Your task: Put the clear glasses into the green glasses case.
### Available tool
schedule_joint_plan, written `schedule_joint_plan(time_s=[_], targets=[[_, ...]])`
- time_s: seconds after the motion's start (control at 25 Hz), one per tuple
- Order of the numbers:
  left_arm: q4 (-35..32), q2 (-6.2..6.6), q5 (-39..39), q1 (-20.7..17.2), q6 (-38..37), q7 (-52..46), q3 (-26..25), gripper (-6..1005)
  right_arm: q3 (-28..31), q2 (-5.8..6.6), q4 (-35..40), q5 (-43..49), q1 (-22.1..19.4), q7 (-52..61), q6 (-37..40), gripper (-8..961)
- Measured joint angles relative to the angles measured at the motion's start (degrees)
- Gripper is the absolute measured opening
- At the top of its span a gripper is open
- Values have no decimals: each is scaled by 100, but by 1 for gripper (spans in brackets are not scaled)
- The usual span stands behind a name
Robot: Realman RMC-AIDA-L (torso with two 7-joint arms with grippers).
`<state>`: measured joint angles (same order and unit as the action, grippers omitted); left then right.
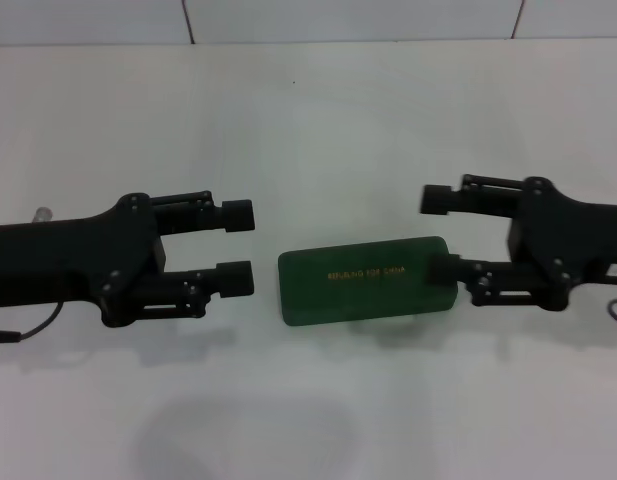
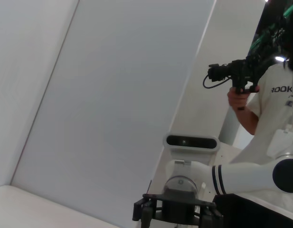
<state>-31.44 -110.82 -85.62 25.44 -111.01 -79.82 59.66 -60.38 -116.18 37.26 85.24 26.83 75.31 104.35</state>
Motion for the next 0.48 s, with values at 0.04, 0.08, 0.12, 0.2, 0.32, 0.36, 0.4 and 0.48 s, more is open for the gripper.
schedule_joint_plan(time_s=[0.04, 0.08, 0.12, 0.2, 0.32, 0.36, 0.4, 0.48], targets=[[-1, -3, -14, -2, 0, 4, 0, 722, -56, -3, -49, -32, 54, -4, -24, 739], [-1, -7, -30, -5, 0, 8, 1, 722, -97, -3, -133, -61, 126, -5, -42, 739], [-2, -11, -42, -7, 1, 12, 0, 722, -115, -3, -208, -89, 182, -9, -48, 739], [-3, -25, -65, -17, 10, 13, -14, 722, -130, -3, -375, -143, 279, -42, -61, 739], [-3, -33, -71, -36, 30, 18, -28, 722, -141, -2, -575, -212, 368, -133, -74, 739], [-2, -38, -70, -45, 32, 20, -30, 722, -144, -1, -603, -225, 376, -150, -74, 739], [-3, -42, -68, -56, 33, 20, -32, 722, -144, -1, -609, -228, 376, -156, -74, 739], [-2, -46, -71, -87, 34, 30, -33, 722, -145, 0, -612, -231, 375, -160, -74, 739]])
